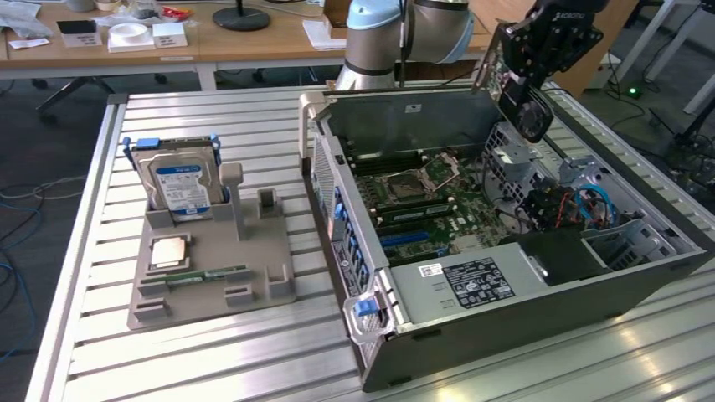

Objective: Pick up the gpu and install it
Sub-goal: 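Insert the gpu into the slot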

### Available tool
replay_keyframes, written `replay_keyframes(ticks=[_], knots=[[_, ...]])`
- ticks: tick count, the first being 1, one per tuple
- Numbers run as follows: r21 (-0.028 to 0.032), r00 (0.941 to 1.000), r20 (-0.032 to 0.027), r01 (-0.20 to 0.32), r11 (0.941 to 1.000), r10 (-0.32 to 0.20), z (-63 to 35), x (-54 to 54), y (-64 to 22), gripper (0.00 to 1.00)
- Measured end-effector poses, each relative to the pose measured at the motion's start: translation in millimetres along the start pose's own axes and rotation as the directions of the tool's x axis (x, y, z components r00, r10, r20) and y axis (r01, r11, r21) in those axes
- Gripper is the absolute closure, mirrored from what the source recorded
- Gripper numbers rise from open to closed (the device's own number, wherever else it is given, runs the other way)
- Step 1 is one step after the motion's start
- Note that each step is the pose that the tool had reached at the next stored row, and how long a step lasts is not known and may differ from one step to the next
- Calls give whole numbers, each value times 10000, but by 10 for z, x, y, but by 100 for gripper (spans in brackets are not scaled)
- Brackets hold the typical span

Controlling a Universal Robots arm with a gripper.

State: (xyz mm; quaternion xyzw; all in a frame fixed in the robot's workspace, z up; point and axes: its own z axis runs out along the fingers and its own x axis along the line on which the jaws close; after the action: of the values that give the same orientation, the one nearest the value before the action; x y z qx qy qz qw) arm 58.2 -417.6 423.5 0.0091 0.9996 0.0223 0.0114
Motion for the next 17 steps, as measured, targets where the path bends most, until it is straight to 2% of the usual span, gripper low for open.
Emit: replay_keyframes(ticks=[5, 9, 13, 17], knots=[[-15, 9976, -31, 695, 9976, -695, 1, 7, 0, 74], [-35, 9904, -60, 1383, 9904, -1383, 4, 8, 0, 74], [-46, 9775, -92, 2105, 9776, -2105, 4, 8, 0, 74], [-56, 9594, -123, 2817, 9595, -2818, 5, 8, 0, 74]])
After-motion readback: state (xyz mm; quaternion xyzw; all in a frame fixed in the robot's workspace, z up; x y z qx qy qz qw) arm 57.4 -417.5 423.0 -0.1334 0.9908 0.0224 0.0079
